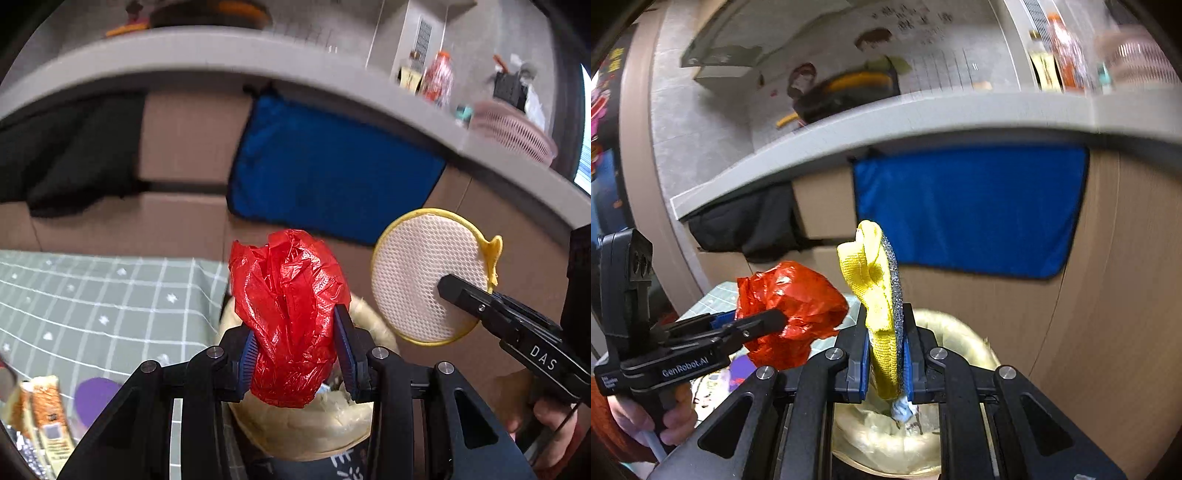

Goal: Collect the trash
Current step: 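Open both grippers above the bin to drop the bag and scrubber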

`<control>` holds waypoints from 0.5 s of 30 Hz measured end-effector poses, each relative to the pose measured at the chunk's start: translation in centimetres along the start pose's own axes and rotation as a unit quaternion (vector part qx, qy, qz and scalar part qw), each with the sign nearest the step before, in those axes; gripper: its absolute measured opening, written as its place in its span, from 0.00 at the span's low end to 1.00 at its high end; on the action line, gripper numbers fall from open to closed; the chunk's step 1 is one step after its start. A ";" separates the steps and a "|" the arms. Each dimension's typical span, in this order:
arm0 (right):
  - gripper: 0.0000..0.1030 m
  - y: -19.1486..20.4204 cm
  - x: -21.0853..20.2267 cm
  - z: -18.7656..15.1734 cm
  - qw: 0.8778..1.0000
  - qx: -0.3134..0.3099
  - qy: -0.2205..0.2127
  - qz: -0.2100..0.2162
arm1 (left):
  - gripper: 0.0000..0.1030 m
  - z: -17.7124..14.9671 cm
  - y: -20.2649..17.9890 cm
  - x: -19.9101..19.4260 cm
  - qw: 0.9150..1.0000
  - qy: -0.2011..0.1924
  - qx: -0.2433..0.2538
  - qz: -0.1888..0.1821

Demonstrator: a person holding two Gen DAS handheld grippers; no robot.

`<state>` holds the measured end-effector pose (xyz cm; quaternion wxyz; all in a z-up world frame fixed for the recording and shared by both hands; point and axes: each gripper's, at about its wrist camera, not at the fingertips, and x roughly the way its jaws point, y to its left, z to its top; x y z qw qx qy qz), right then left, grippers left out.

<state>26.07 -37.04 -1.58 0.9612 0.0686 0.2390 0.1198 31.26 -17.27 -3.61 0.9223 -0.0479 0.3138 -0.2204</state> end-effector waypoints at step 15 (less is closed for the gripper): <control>0.26 -4.5 7.0 -2.5 0.996 0.063 0.070 -0.009 | 0.52 -0.1 2.3 6.6 0.994 0.070 -0.053 -0.063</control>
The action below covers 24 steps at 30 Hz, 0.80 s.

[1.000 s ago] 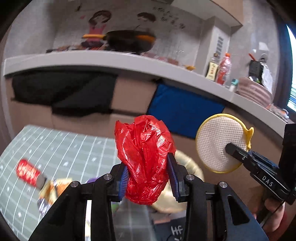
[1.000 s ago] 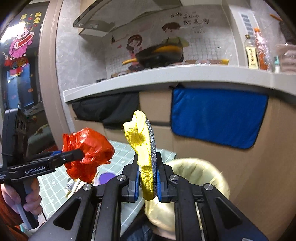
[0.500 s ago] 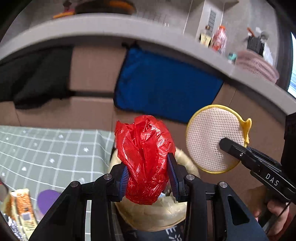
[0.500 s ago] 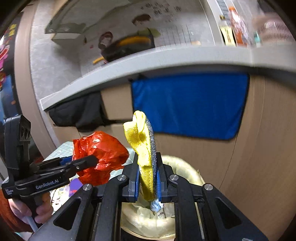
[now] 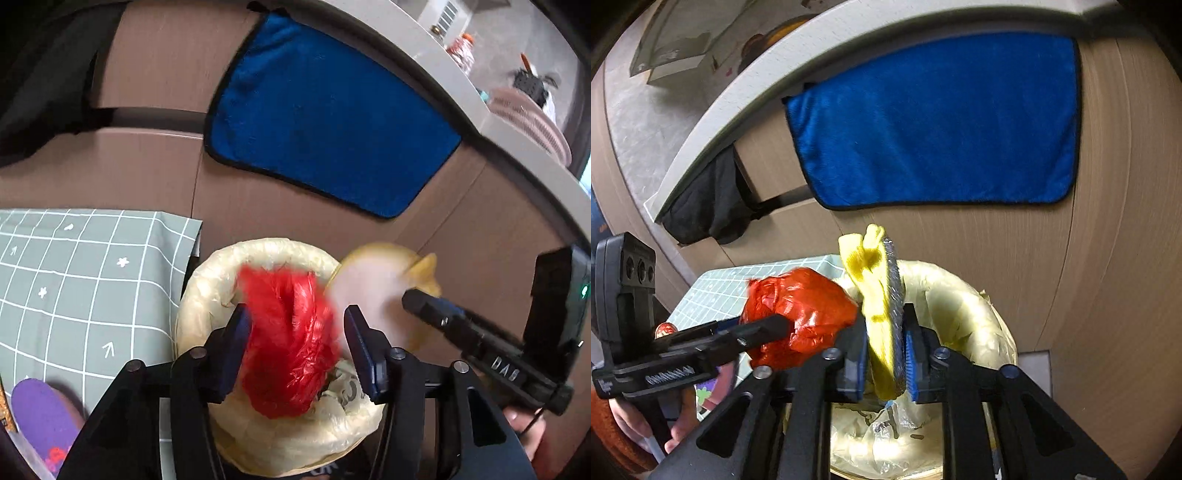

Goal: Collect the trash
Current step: 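Open both grippers above the bin to drop the bag and scrubber, then move both tools back toward the remaining trash on the table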

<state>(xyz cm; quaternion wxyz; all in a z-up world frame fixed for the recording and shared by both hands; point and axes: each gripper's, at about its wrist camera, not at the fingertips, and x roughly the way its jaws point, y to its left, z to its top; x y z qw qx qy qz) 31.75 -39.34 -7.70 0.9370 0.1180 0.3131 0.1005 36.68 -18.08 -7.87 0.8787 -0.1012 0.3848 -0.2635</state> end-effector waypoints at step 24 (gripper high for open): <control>0.31 11.6 -10.0 0.2 0.991 -0.098 -0.084 0.030 | 0.52 -1.8 3.6 -24.6 0.981 -0.174 -0.054 0.073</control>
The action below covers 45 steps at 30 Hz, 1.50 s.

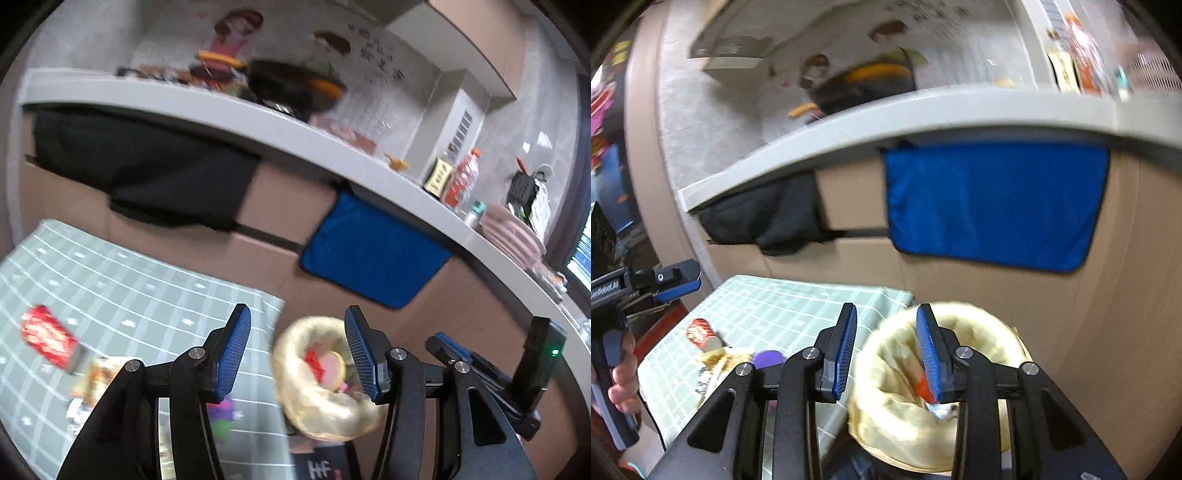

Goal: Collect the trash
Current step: 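Move both tools back toward the remaining trash on the table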

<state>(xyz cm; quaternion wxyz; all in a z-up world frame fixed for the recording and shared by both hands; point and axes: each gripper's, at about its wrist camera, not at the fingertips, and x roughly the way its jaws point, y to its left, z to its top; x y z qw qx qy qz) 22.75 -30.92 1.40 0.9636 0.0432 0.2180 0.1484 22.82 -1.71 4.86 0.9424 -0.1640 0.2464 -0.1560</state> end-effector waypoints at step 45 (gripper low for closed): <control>0.35 21.4 16.1 -13.2 0.917 -0.279 0.234 0.162 | 0.52 -12.5 20.1 -3.9 0.981 0.065 -0.115 0.143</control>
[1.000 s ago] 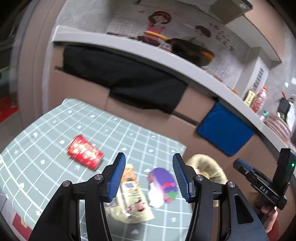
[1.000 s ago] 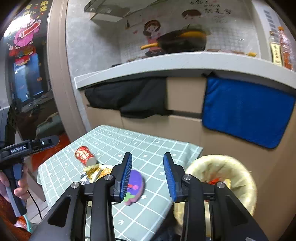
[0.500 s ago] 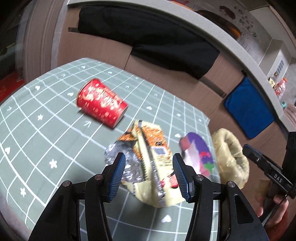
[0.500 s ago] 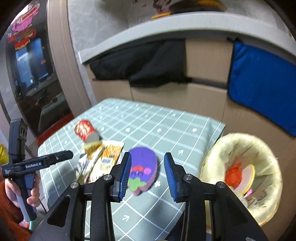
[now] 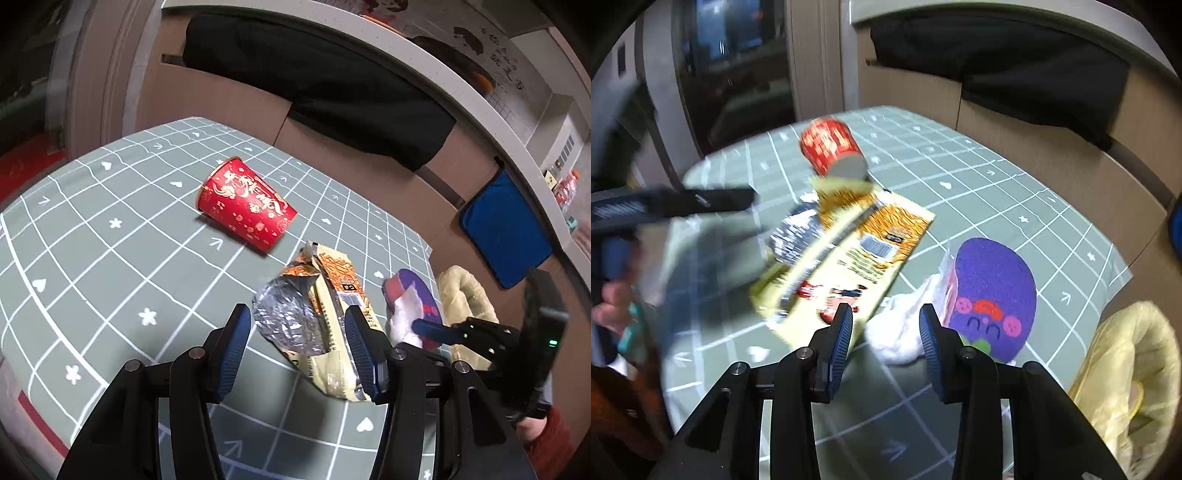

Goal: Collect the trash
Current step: 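Grasp the gold snack wrappers with the left gripper while the right gripper grasps the white tissue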

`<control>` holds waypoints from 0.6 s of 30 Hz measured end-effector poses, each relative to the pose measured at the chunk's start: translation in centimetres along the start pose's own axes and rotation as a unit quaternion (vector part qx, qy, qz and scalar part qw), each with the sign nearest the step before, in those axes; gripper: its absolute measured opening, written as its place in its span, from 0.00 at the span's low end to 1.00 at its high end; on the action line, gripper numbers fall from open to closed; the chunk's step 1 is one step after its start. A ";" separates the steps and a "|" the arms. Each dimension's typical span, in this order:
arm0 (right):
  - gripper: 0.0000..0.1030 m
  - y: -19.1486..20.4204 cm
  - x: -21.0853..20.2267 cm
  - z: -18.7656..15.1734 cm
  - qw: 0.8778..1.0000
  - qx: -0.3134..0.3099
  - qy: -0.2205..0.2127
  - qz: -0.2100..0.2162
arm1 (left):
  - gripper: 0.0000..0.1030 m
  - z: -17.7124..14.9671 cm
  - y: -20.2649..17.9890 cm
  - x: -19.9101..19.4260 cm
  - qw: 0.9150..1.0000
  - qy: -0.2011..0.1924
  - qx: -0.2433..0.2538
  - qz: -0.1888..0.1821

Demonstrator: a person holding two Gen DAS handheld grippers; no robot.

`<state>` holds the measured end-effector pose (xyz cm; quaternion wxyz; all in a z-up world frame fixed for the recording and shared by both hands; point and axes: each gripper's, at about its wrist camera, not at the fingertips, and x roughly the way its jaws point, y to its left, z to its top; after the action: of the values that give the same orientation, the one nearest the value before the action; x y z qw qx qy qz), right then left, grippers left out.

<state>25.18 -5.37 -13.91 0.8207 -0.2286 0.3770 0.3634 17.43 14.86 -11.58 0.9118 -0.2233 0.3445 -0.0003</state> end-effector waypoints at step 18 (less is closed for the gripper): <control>0.16 -5.4 -5.5 -0.2 0.988 0.115 -0.101 -0.009 | 0.52 3.1 -2.3 6.6 0.997 0.020 0.070 0.035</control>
<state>26.70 -11.24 -9.19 0.8786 -0.0984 0.3293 0.3316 24.80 13.00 -12.75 0.9176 -0.1468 0.3694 0.0026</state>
